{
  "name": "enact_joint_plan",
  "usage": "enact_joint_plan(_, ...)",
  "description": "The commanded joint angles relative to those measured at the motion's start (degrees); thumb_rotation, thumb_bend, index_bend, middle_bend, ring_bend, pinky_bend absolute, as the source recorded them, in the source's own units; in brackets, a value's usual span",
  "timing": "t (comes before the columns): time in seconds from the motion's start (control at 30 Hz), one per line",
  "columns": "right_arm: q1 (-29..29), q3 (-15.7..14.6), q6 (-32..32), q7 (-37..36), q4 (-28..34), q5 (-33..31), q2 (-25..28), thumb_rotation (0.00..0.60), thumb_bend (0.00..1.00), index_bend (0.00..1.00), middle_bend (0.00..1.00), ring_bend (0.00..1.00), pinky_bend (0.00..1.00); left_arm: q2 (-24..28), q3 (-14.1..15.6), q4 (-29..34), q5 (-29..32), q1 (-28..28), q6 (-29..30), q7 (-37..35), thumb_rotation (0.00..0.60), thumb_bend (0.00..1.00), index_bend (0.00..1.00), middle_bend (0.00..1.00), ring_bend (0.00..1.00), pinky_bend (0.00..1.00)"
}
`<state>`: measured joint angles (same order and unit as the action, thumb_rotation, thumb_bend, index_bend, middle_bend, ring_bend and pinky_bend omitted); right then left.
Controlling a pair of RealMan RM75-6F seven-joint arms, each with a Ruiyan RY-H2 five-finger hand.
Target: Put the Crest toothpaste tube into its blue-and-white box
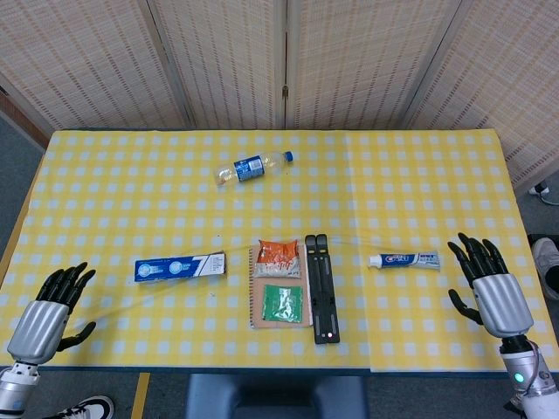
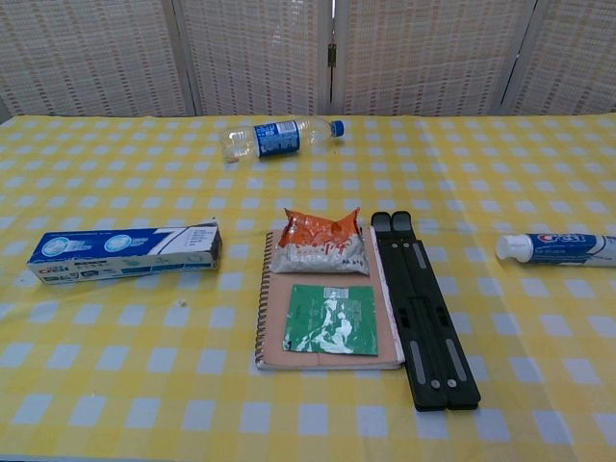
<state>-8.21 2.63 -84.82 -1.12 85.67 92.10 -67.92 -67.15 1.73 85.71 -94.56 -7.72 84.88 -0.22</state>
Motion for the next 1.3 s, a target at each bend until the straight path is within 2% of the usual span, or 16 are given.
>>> enact_joint_plan(0.03, -0.2, 0.2, -0.4, -0.4, -0.8, 0.3, -0.4, 0.600, 0.40, 0.00, 0.00, 0.00, 0.00, -0.3, -0.2, -0.5, 0.2, 0.0, 0.1, 0.6, 0.600, 0.29, 0.05, 0.07, 0.08, 0.12)
enact_joint_plan(0.27, 0.9, -0.3, -3.7, -1.2, -0.4, 2.2, 0.0, 0.600, 0.40, 0.00, 0.00, 0.00, 0.00, -2.1, 0.8, -0.9, -0.8, -1.2, -2.2, -0.8, 0.600, 0.29, 0.06, 0.09, 0.11, 0.15)
enact_joint_plan(0.33, 1.3, -0.3, -4.4, -1.1, -0.5, 2.4, 0.1, 0.600, 0.40, 0.00, 0.00, 0.00, 0.00, -2.4, 1.3, 0.0, -1.2, -2.2, -4.0, -2.9, 0.600, 0.29, 0.06, 0.11, 0.13, 0.18)
enact_joint_plan(0.4, 1.6, -0.6, -4.5, -1.4, -0.3, 2.3, 0.3, 0.600, 0.40, 0.00, 0.00, 0.00, 0.00, -2.6, 1.2, 1.5, -0.6, -3.9, -7.3, -2.0, 0.600, 0.29, 0.07, 0.12, 0.15, 0.20)
enact_joint_plan(0.5, 1.7, -0.8, -4.4, -1.5, 0.2, 2.3, 0.9, 0.600, 0.40, 0.00, 0.00, 0.00, 0.00, -3.0, -1.0, 4.4, 4.7, -6.3, -13.2, 4.9, 0.600, 0.29, 0.12, 0.16, 0.18, 0.23)
enact_joint_plan(0.6, 2.0, -0.7, -5.2, -1.8, 0.5, 2.5, 1.2, 0.600, 0.40, 0.00, 0.00, 0.00, 0.00, -4.6, -3.5, 5.9, 9.2, -8.5, -16.6, 9.4, 0.600, 0.29, 0.12, 0.17, 0.18, 0.24)
enact_joint_plan(0.73, 1.9, -0.4, -4.6, -2.0, 0.2, 1.6, 1.1, 0.600, 0.40, 0.00, 0.00, 0.00, 0.00, -6.1, -5.9, 9.0, 15.1, -11.1, -21.3, 10.0, 0.600, 0.29, 0.13, 0.17, 0.19, 0.25)
enact_joint_plan(0.87, 1.4, -0.2, -3.3, -3.0, -0.1, 0.7, 1.2, 0.600, 0.40, 0.00, 0.00, 0.00, 0.00, -9.0, -8.1, 9.7, 19.6, -13.6, -23.6, 13.3, 0.600, 0.29, 0.13, 0.17, 0.19, 0.25)
enact_joint_plan(0.97, 1.4, 0.0, -3.2, -3.1, -0.2, 0.3, 1.3, 0.600, 0.40, 0.00, 0.00, 0.00, 0.00, -11.0, -9.3, 9.1, 23.7, -15.4, -25.0, 16.7, 0.600, 0.29, 0.12, 0.17, 0.20, 0.29)
enact_joint_plan(1.1, 1.3, 0.2, -2.5, -3.7, -0.2, -0.6, 1.6, 0.600, 0.40, 0.00, 0.00, 0.00, 0.00, -12.1, -11.1, 9.5, 27.8, -16.8, -25.8, 16.9, 0.600, 0.29, 0.12, 0.17, 0.20, 0.33)
enact_joint_plan(1.3, 1.5, 0.4, -2.7, -4.9, -0.2, -0.9, 2.2, 0.600, 0.40, 0.00, 0.00, 0.00, 0.00, -15.3, -11.8, 6.6, 31.0, -20.2, -28.8, 18.2, 0.600, 0.29, 0.12, 0.17, 0.18, 0.33)
